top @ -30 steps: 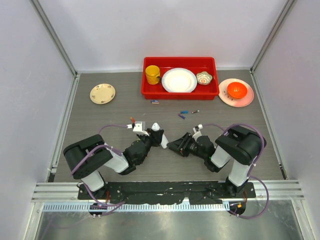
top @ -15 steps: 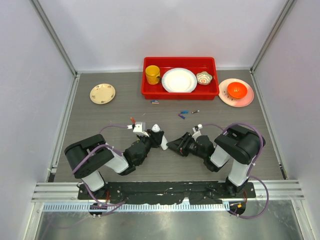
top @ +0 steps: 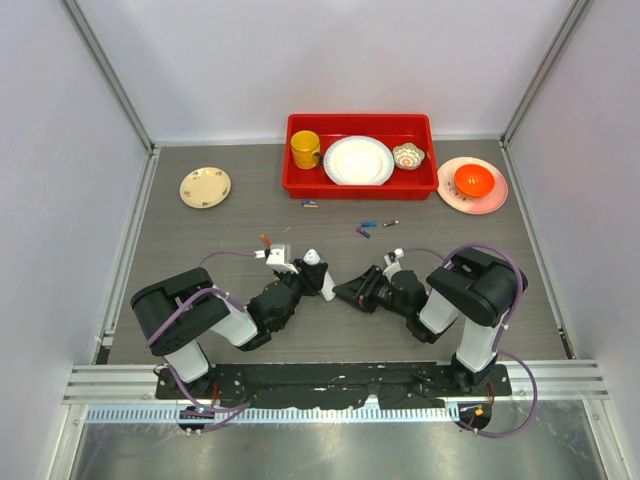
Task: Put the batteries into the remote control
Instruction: Remove the battery cover from the remote control.
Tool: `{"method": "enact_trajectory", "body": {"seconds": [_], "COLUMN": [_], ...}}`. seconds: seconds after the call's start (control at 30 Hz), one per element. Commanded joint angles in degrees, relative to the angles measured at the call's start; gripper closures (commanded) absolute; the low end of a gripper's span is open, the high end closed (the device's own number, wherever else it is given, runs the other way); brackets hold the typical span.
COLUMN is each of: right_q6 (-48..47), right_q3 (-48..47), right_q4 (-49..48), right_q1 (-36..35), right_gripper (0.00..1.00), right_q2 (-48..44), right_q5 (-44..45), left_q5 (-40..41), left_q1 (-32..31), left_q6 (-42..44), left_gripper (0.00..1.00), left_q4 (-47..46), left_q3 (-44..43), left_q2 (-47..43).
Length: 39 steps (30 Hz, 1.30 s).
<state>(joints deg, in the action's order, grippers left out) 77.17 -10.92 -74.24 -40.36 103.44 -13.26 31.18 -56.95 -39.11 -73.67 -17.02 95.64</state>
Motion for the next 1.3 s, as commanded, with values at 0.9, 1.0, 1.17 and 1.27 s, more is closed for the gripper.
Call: {"method": "enact_trajectory", "body": {"seconds": [0.9,1.0,1.17,1.27], "right_q6": [0.9,0.8,0.6,0.3], "right_q3": [-2.8,-2.6,-1.8,-1.5], "right_q4": [-16.8,-16.7,-16.2,-15.8], "right_q1": [0.2,0.2,0.2,0.3], "right_gripper": [0.81,0.82,0.84,0.85], "right_q2": [1.1,0.5,-1.2,-1.9], "right_q5": [-0.9,-0.9,-0.8,-0.7], "left_q5": [-1.6,-1.2,-0.1,0.2], "left_q1": [-1.6,-1.6,-1.6,-1.6], "left_q6": [-0.7,-0.4,0.8,1.1], "left_gripper": [1.0,1.0,1.0,1.0], "left_q4": [-15.0,-15.0,-15.0,-15.0], "left_q3": [-0.9,-0.7,0.1,0.3], "left_q2": [1.0,1.0,0.9,0.6]}}
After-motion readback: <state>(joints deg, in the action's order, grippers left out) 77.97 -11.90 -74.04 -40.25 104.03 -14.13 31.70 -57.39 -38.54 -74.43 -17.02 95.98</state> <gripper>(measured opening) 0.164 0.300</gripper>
